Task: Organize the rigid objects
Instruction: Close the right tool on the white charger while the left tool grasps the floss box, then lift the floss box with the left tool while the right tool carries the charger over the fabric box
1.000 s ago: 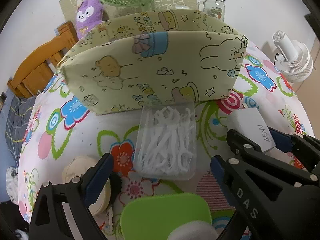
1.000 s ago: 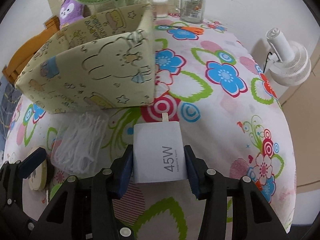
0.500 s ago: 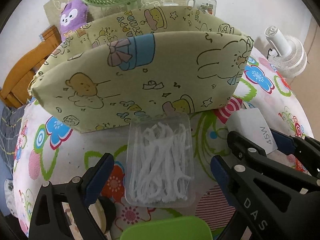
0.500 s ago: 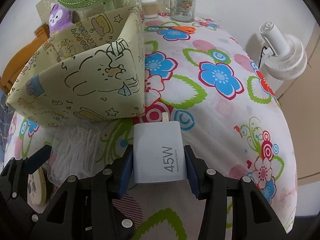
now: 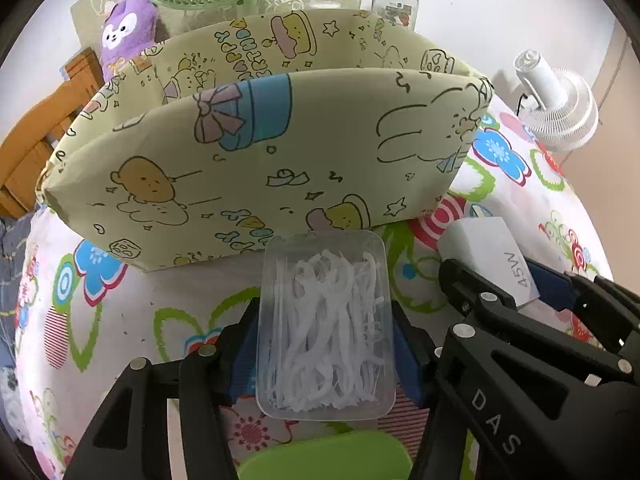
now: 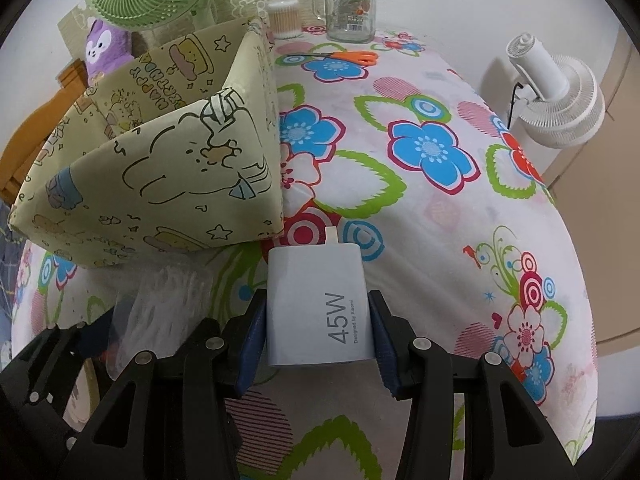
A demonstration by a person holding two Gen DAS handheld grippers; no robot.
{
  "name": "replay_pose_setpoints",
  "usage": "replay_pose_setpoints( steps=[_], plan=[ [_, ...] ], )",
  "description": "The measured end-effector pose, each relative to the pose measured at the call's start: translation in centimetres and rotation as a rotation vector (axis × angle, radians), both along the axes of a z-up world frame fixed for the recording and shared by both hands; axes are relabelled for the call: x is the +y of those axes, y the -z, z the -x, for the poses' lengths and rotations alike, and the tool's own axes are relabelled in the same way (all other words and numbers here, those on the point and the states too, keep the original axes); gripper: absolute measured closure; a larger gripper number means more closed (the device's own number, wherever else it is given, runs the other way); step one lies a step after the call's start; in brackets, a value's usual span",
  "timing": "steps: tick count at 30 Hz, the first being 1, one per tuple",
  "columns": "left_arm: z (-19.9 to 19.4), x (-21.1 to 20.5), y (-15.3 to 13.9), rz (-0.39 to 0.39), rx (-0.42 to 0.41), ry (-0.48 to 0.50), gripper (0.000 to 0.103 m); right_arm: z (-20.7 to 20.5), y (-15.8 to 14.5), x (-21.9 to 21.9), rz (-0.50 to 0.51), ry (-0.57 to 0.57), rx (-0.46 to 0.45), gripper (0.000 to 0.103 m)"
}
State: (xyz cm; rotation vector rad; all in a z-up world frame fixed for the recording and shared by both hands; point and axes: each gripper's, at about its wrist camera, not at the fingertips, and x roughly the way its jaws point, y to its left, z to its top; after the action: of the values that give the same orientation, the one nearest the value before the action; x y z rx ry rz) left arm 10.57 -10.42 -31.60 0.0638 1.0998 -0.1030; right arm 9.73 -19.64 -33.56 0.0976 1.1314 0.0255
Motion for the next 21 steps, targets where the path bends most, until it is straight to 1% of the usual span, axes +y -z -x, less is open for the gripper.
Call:
replay_pose_setpoints(
  steps=[12, 21],
  plan=[
    [2.4, 1.3, -1.4, -0.019, -0.014, -0.036, 0.043, 1.7, -1.2, 0.7, -0.023, -0.028, -0.014, 0.052],
    [3.6, 1.0, -3.5, -0.022, -0.057, -0.067, 0.043, 2.8, -3.4, 0.7, -0.033, -0.052, -0.056, 0.052]
  ],
)
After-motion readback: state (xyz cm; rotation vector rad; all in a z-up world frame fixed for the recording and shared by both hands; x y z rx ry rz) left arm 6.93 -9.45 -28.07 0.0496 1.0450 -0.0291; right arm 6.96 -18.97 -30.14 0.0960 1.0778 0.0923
